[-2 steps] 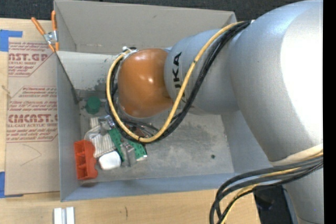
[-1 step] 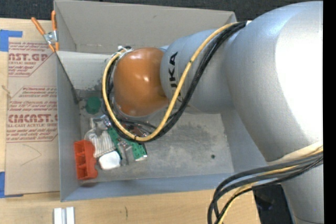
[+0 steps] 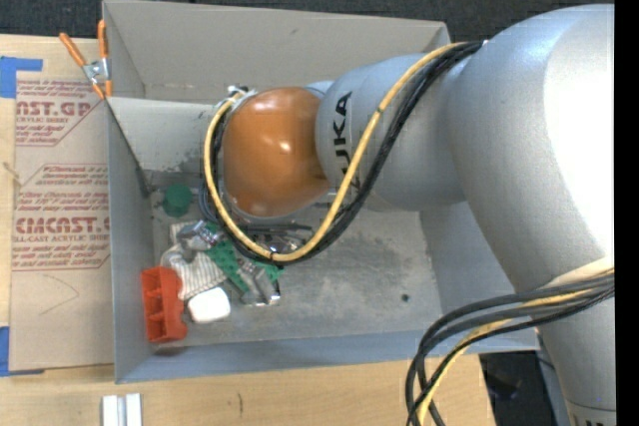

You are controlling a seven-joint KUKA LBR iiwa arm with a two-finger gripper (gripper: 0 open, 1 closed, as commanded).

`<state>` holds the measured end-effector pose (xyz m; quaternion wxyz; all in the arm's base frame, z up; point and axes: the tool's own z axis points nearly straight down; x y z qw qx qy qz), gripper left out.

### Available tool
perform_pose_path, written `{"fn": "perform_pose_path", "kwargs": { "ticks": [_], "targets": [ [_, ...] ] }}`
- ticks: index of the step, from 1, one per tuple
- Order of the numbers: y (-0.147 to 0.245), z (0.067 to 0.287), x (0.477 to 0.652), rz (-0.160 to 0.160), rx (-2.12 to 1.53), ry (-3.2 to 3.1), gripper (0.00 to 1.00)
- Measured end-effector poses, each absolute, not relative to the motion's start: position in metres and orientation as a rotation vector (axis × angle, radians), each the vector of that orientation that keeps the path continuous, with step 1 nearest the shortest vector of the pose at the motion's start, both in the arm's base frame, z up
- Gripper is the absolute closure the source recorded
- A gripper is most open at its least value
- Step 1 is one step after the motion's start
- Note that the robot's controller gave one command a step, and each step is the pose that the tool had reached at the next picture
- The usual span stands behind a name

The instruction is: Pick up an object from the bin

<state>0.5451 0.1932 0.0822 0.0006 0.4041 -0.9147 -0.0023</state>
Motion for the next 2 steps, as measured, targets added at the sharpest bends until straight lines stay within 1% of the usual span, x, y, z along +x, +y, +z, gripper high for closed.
{"fn": "perform_pose_path", "kwargs": {
  "ticks": [1, 2],
  "targets": [
    [0.161, 0.078, 0.543, -0.013, 1.192, -2.910, 0.00],
    [0.170, 0.083, 0.580, -0.011, 1.098, -2.946, 1.00]
  ]
}}
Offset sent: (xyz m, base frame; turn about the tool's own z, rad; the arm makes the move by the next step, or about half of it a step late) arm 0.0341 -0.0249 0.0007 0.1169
